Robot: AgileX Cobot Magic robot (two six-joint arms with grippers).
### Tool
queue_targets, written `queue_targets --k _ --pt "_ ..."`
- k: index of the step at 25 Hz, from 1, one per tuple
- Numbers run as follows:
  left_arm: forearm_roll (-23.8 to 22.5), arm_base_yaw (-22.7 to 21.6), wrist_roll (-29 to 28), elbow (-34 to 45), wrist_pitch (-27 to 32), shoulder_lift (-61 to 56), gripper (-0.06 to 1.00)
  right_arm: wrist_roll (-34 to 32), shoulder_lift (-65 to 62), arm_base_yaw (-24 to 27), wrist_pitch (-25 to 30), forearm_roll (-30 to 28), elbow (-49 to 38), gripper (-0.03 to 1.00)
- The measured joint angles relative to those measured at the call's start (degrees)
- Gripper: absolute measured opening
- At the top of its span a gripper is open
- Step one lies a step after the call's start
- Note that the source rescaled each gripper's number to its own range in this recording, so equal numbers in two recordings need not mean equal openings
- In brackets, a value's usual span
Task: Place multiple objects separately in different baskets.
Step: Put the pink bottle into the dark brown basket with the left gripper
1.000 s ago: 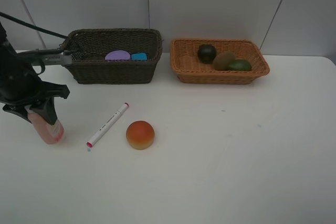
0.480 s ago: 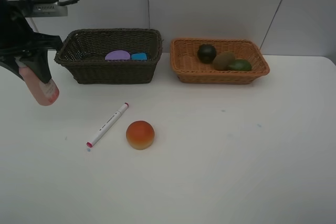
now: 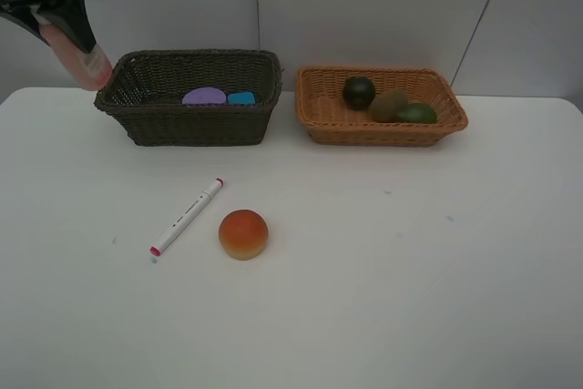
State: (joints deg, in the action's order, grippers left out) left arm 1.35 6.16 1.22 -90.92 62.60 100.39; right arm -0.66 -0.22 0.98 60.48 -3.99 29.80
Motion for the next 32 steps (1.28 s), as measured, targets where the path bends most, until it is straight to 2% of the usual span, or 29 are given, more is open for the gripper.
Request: queue_targets --k 4,6,14,24,32 --pt "-0.67 0.00 3.23 -0.64 -7.48 1.81 0.28 0.00 0.00 0.00 0.00 0.00 0.00 1.00" --pt "-0.95 0.00 4.83 -0.64 -13.59 3.95 0.28 0.00 0.00 0.00 0.00 0.00 0.00 1.00" --pt "-0.95 0.00 5.45 -0.64 -24.98 11.40 0.28 0.00 0.00 0.00 0.00 0.00 0.00 1.00" --pt "-0.95 0.00 5.52 -0.64 -32.35 18.87 0.28 0.00 0.00 0.00 0.00 0.00 0.00 1.00" --pt "-0.95 0.00 5.52 -0.64 -34.51 20.62 0.28 0.00 0.00 0.00 0.00 0.00 0.00 1.00"
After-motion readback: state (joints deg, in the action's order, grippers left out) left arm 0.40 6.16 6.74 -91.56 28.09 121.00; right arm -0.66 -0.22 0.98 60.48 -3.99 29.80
